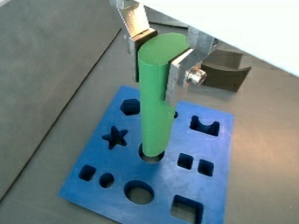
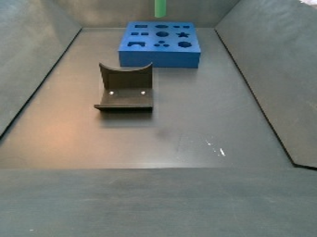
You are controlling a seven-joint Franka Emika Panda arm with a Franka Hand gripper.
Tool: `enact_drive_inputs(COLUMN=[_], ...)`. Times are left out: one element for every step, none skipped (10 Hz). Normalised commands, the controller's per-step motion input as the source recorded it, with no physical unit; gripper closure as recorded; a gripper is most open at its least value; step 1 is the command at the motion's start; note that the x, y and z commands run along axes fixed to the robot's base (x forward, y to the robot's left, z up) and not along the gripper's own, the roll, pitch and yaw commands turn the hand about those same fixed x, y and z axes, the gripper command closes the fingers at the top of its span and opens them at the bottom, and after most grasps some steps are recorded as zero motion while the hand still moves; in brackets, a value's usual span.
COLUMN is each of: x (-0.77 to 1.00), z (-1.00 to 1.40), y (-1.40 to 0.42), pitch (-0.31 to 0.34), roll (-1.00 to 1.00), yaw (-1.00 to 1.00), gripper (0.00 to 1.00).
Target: Insert the oval object.
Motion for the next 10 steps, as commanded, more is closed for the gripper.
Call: enact_drive_inputs(x=[0.00, 0.00, -0.02, -0.03, -0.03, -0.01, 0.00, -0.01, -0.03, -0.02], z=[0.00, 0.05, 0.00, 0.00, 0.00, 0.00, 0.00, 0.00, 0.00, 0.00], y=[-0.31, -0.37, -0.35, -0.19, -0.13, -0.13, -0.13, -0.09, -0.07, -0.06], pitch=[0.256, 0.187, 0.071, 0.053, 0.043, 0.033, 0.030, 0.029, 0.029, 0.021], roll=[0.32, 0.30, 0.18, 0.14, 0.13, 0.12, 0.12, 0.12, 0.13, 0.13], yaw=[-0.44, -0.48, -0.77, -0.91, -0.95, -0.96, -0.96, -0.98, -0.99, -0.99], gripper=[1.00, 1.00, 1.00, 1.00, 1.00, 1.00, 1.00, 1.00, 1.00, 1.00])
